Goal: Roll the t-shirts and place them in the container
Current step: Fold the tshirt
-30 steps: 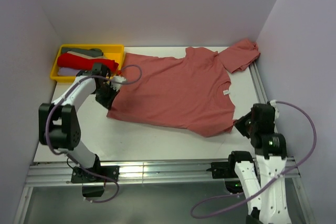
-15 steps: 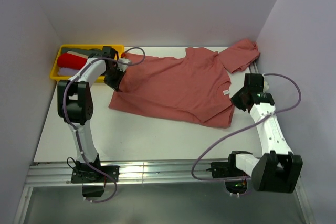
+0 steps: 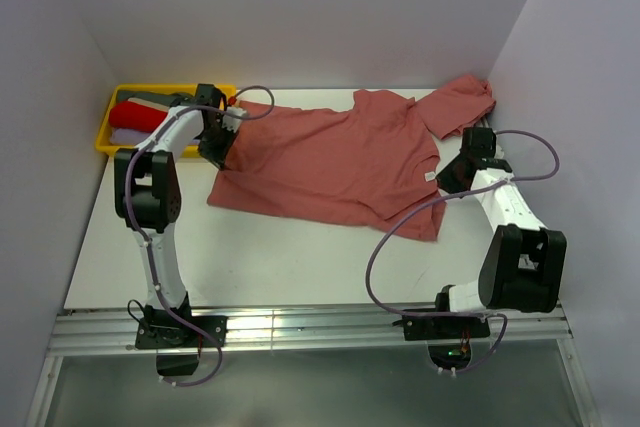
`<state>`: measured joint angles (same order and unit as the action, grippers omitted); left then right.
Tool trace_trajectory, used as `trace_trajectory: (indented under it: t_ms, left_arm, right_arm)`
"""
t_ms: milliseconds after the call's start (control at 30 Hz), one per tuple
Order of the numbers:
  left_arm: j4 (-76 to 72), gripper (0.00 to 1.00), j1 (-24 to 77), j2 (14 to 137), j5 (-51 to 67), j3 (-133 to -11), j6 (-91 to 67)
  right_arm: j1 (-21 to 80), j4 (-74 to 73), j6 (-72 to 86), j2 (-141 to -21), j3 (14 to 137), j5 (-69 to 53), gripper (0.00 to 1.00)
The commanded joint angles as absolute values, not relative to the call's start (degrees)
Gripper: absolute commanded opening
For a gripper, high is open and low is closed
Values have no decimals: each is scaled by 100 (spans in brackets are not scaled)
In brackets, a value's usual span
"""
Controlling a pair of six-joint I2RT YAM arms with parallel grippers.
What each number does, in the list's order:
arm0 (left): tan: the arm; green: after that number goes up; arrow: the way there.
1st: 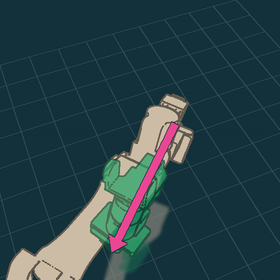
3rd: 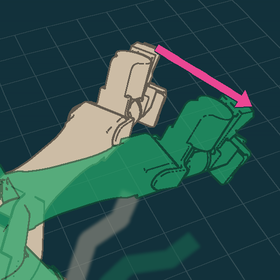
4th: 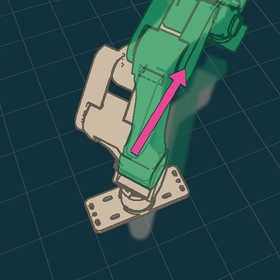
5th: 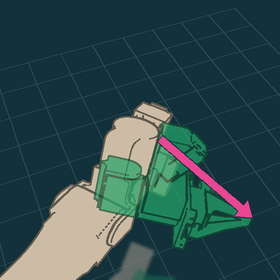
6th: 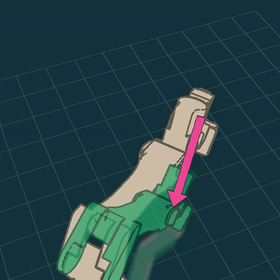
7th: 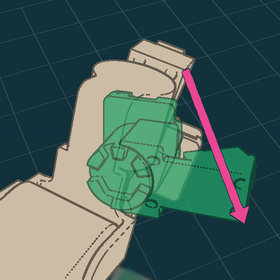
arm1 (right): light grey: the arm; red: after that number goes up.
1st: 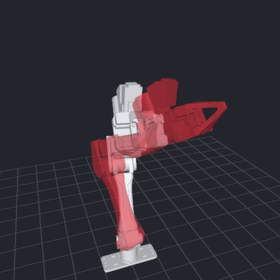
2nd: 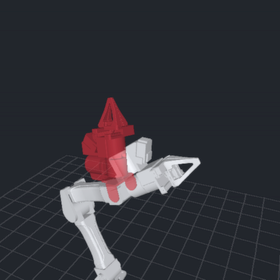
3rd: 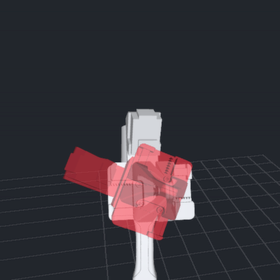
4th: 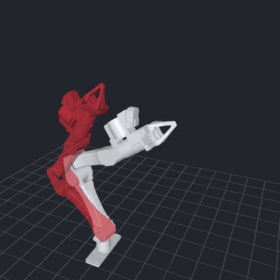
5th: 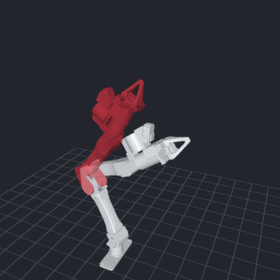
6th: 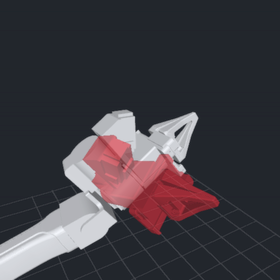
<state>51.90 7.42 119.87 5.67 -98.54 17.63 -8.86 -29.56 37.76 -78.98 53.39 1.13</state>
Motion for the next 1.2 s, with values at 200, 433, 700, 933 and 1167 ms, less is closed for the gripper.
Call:
trace_trajectory:
  t_ms: [200, 433, 700, 933, 1167]
  left_arm:
    - [5168, 4, 607, 12076, 246, -10151, 1573]
    - [5115, 24, 562, 12102, 299, -10169, 1556]
    - [5019, 52, 554, 11857, 465, -10204, 1600]
    - [4975, 62, 519, 11593, 624, -10125, 1644]
    - [5054, 64, 431, 11101, 1054, -9774, 1775]
  right_arm:
    - [-1037, -2312, 3683, -8340, 5774, 35, 0]
    - [-1037, -2110, 3648, -8604, 5801, -219, 0]
    - [-1037, -2188, 3542, -8868, 6047, -255, 0]
    - [-1046, -2223, 3542, -9114, 6196, -220, 0]
    - [-1046, -2180, 3577, -9412, 6337, -255, 0]
